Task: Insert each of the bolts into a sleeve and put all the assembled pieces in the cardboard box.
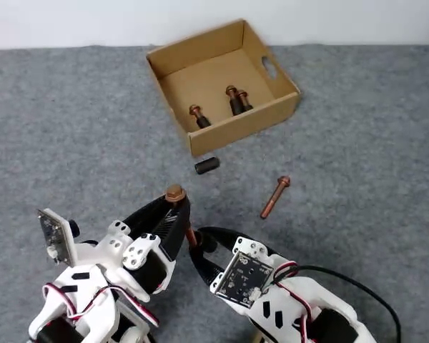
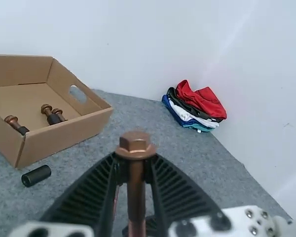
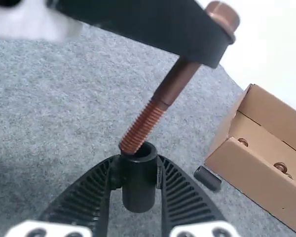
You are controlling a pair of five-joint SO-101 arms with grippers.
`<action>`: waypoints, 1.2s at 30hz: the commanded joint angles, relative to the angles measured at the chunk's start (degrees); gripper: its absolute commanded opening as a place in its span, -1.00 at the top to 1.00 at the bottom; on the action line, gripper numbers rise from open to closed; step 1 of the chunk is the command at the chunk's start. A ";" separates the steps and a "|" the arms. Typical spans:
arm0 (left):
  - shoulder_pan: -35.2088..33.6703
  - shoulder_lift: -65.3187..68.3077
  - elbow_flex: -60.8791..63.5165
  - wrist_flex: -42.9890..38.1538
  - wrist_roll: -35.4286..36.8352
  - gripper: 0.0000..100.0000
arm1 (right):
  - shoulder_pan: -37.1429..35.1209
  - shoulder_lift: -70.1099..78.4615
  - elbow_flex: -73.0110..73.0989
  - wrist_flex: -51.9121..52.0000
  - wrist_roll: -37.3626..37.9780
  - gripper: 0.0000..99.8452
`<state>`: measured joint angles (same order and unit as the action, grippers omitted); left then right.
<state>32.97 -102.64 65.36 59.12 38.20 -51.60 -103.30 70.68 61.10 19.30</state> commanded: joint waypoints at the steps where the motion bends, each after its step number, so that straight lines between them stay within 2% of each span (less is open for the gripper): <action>1: 0.18 0.18 0.31 -0.53 -0.79 0.99 | -0.57 -0.31 -2.11 -2.51 0.44 0.98; 27: 0.09 0.18 1.45 -7.12 -0.53 0.99 | -0.57 -0.22 -0.79 -2.51 0.35 0.98; 36: -2.20 0.18 1.71 -8.88 -0.53 0.99 | -0.57 -0.22 -0.70 -2.51 0.44 0.98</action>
<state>31.12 -102.29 67.47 52.70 38.64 -51.69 -103.30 70.59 59.96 19.30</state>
